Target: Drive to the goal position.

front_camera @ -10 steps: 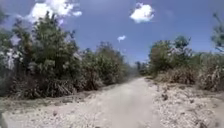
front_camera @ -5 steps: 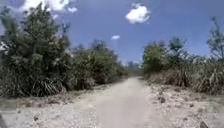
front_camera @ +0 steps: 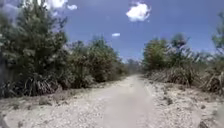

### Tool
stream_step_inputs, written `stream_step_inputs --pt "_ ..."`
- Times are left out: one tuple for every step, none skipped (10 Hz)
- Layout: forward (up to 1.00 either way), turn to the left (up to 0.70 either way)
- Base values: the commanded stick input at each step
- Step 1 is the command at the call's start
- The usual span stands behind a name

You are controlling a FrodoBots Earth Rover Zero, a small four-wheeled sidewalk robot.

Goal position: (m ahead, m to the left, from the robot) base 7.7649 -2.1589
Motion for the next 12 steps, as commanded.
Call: stream_step_inputs --pt "0.45 0.0" --pt "0.45 0.0" --pt "0.45 0.0" --pt "0.45 0.0" --pt "0.45 0.0" --pt "0.45 0.0" --pt "0.45 0.0" --pt "0.45 0.0" --pt "0.45 0.0" --pt "0.45 0.0" --pt "0.45 0.0" --pt "0.45 0.0"
